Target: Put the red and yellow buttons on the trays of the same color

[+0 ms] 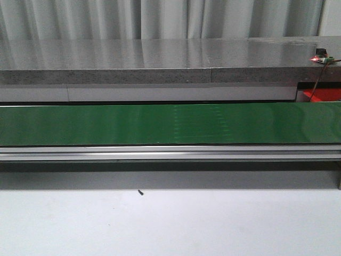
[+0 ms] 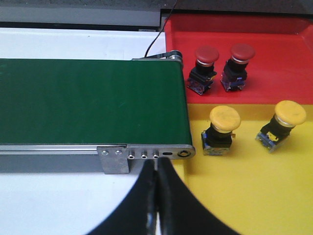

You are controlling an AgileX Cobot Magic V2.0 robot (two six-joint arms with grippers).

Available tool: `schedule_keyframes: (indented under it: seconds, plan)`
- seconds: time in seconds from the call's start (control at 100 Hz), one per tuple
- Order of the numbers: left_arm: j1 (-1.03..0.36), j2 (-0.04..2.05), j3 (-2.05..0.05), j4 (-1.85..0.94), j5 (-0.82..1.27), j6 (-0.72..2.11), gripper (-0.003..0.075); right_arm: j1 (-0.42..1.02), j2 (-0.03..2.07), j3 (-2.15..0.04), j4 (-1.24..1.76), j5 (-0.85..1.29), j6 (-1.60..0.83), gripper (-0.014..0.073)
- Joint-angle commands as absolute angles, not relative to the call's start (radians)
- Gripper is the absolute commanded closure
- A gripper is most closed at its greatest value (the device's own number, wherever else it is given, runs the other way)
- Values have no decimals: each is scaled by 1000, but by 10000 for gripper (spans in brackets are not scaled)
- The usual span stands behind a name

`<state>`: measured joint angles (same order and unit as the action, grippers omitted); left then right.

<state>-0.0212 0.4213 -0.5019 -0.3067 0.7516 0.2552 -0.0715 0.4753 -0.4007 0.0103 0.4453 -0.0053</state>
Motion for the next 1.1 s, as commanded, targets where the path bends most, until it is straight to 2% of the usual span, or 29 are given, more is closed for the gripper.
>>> schedule_keyframes:
  seconds: [0.0, 0.42, 0.73, 0.88, 1.09]
  plan:
    - [-30, 427, -529, -328, 687, 251, 740, -69, 475, -429, 7, 384, -13, 652]
    - [-28, 502, -529, -52, 596, -45, 740, -69, 475, -429, 7, 384, -13, 652]
    - [-22, 663, -543, -49, 522, -138, 740, -69, 475, -429, 7, 384, -13, 652]
    - [31, 759, -549, -78, 471, -144, 740, -69, 475, -429, 7, 384, -13, 652]
    - [182, 878, -615, -102, 473, -144, 739, -69, 475, -429, 7, 384, -13, 652]
